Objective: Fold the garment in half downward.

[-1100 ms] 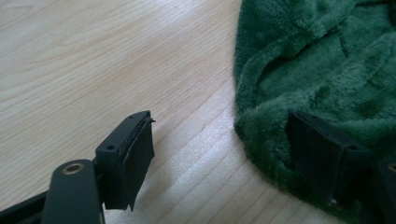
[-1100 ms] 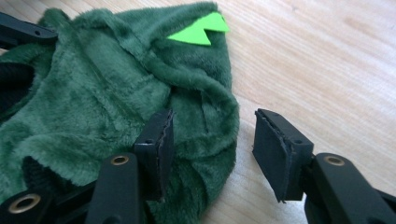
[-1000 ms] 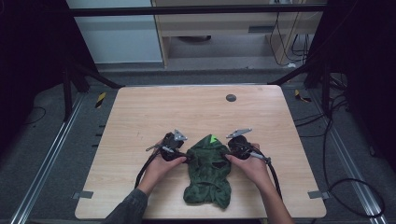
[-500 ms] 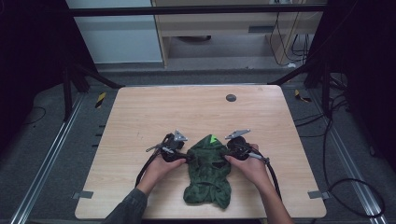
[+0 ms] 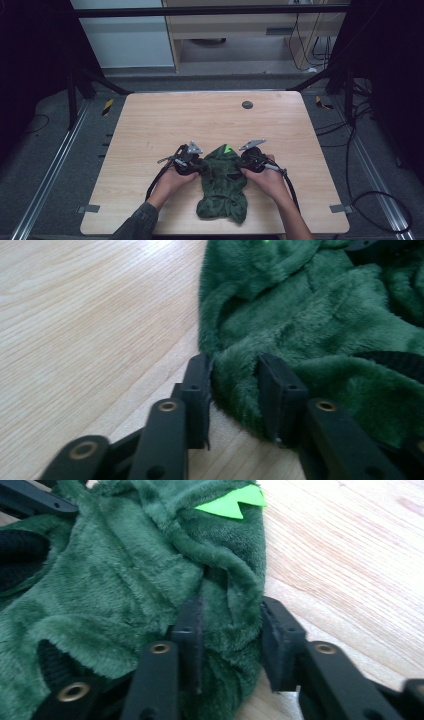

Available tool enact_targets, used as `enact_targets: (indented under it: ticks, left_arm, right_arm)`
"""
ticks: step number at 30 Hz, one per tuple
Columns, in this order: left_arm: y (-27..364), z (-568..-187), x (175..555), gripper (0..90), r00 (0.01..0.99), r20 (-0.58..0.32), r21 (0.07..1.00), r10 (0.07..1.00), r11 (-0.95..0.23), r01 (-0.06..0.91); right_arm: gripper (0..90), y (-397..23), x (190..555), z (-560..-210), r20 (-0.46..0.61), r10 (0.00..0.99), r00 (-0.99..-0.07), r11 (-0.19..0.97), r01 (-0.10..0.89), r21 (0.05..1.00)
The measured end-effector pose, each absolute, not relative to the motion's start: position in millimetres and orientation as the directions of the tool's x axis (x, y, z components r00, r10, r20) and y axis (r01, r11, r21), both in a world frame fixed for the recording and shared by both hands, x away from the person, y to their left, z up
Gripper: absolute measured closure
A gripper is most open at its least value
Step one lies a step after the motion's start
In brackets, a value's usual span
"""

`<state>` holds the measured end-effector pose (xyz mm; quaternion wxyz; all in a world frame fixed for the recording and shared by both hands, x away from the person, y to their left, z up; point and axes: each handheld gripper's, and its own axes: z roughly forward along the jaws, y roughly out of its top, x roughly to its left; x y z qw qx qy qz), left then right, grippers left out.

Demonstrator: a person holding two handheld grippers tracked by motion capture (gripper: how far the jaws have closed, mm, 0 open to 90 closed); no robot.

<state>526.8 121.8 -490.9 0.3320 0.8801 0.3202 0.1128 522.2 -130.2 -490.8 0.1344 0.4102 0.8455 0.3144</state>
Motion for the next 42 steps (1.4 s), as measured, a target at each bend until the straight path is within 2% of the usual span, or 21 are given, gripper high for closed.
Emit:
enact_targets:
  ticks: [6,10,42]
  left_arm:
    - [121,-491,525,76.9,0.781,-0.023,0.655,0.624,-0.581,0.483]
    - [122,-490,526,80.5,0.783,-0.028,0.652,0.622,-0.582,0.486]
    - [126,-480,523,83.6,0.786,-0.005,0.675,0.618,-0.578,0.459]
  right_arm:
    - [77.6,-126,520,-490,0.031,0.767,-0.641,0.48,0.605,0.635]
    - [80.6,-125,520,-490,0.027,0.76,-0.65,0.489,0.598,0.636]
    - [84.7,-121,513,-471,-0.026,0.734,-0.678,0.493,0.507,0.707]
